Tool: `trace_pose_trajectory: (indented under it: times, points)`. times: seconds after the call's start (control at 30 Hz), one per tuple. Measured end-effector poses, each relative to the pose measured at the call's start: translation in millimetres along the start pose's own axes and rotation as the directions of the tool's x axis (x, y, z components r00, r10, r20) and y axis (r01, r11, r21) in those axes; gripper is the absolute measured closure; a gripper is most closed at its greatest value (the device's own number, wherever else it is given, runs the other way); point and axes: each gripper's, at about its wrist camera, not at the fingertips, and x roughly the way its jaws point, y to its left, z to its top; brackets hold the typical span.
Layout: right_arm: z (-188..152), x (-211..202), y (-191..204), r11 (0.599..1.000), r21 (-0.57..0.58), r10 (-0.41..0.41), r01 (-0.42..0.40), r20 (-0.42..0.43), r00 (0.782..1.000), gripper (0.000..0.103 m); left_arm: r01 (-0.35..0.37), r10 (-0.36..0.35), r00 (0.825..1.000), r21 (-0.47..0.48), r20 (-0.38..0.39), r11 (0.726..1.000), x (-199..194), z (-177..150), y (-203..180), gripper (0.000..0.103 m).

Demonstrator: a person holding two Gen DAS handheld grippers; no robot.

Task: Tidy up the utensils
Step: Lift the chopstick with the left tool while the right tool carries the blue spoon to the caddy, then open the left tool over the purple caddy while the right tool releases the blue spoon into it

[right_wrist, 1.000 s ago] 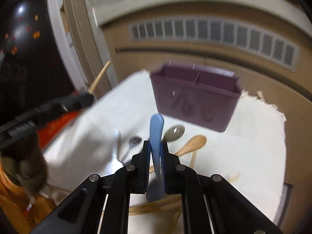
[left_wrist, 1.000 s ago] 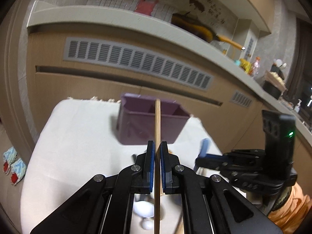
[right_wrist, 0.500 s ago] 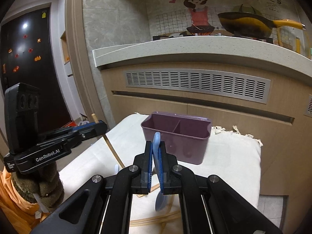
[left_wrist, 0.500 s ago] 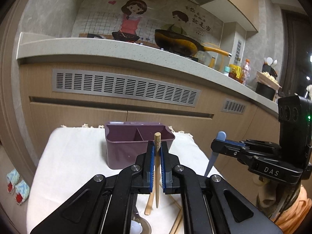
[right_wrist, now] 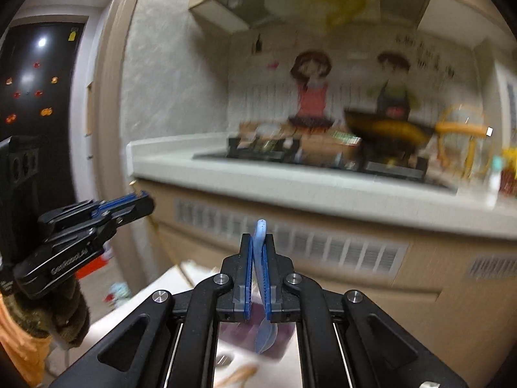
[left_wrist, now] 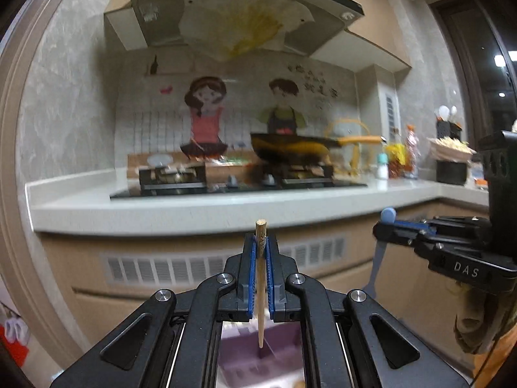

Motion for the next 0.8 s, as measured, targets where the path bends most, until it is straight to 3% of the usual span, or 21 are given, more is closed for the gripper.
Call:
trace_pose_trajectory:
  times: [0.17,0.33,0.5,0.57,0.6,0.63,0.8]
  points:
    - [11.9,51.2,-16.1,0.999,0.015,-0.051,0.051,-0.015,0.999,0.098,-0.005,0.003,0.999,-0.06,-0.041,0.998,47.7,1.9,25.2,0.097]
    - [-32.2,112.4,-19.5,0.999,0.027,-0.034,0.038,-0.137,0.99,0.097,0.005,-0.02,0.989,-0.104,-0.15,0.995,89.5,-35.8,39.5,0.097]
    - [-81.6,159.3,-19.4,0.998,0.069,0.023,-0.004,-0.27,0.963,0.095,0.013,-0.06,0.953,-0.158,-0.297,0.987,129.3,-85.8,44.6,0.094]
    - [-100.5,171.5,-23.6,0.993,0.115,0.06,-0.023,-0.324,0.944,0.08,0.005,-0.07,0.933,-0.181,-0.353,0.983,140.0,-104.7,47.0,0.082]
    - [-107.7,172.6,-25.9,0.991,0.133,0.066,-0.022,-0.336,0.94,0.066,0.002,-0.072,0.928,-0.188,-0.366,0.982,141.1,-111.9,48.4,0.077]
    - [-111.7,171.1,-26.8,0.991,0.135,0.065,-0.02,-0.336,0.94,0.059,-0.001,-0.07,0.927,-0.191,-0.368,0.982,139.6,-117.3,49.4,0.069]
    - [-132.9,144.9,-25.6,0.997,0.057,-0.023,0.044,-0.322,0.946,0.042,-0.051,-0.025,0.928,-0.195,-0.371,0.98,120.0,-136.5,56.3,0.045]
